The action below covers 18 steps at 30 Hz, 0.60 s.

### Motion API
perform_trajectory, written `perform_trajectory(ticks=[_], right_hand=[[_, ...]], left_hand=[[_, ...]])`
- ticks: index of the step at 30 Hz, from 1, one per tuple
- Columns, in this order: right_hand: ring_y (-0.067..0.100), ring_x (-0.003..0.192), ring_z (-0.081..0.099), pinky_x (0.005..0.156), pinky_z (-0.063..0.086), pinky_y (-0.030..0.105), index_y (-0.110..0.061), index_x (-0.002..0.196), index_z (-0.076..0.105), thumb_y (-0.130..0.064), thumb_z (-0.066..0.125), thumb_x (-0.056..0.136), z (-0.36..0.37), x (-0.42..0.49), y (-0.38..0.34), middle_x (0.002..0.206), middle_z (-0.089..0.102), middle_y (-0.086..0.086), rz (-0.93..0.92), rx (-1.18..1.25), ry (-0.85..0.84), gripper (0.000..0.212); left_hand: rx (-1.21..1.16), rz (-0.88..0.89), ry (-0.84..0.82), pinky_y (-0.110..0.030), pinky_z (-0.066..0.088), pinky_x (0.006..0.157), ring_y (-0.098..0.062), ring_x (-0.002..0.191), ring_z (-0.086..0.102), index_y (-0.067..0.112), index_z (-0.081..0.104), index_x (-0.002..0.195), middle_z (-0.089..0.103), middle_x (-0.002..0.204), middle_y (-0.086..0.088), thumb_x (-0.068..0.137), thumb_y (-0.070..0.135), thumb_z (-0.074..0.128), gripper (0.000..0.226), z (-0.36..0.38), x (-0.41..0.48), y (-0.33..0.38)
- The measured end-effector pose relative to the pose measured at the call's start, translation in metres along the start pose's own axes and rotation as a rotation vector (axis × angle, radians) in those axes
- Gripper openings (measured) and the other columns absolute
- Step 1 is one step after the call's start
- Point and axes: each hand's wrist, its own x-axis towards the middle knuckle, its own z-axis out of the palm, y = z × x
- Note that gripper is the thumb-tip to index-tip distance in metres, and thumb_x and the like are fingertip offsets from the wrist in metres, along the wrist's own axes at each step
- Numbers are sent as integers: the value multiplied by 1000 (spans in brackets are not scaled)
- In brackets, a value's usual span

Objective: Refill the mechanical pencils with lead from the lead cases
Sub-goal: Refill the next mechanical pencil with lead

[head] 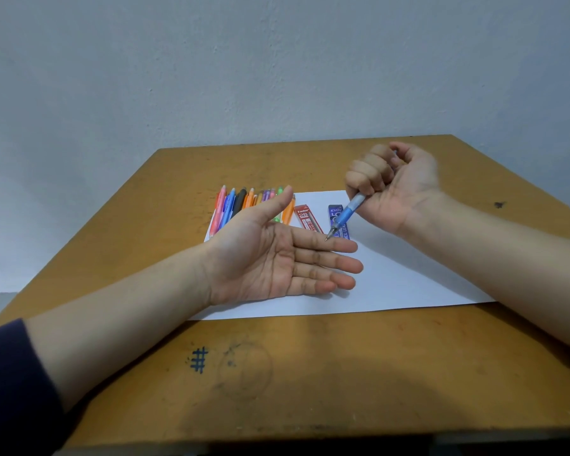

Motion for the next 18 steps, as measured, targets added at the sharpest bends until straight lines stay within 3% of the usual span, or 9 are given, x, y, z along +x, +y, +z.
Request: perform_trajectory(ticks=[11, 18], right_hand=[[14, 35, 8, 37, 12, 19, -17, 44, 22, -16, 34, 66, 3, -2, 0, 38, 13, -3, -2, -43, -1, 26], [14, 30, 14, 35, 14, 19, -17, 44, 23, -18, 35, 68, 2, -1, 0, 38, 14, -3, 2, -37, -3, 27]], left_hand=[[11, 3, -9, -34, 57, 80, -34, 95, 67, -8, 60, 118, 66, 109, -25, 83, 66, 30, 87, -1, 0, 0], [18, -1, -17, -33, 56, 80, -33, 97, 67, -7, 61, 118, 66, 109, -25, 82, 67, 30, 88, -2, 1, 0]])
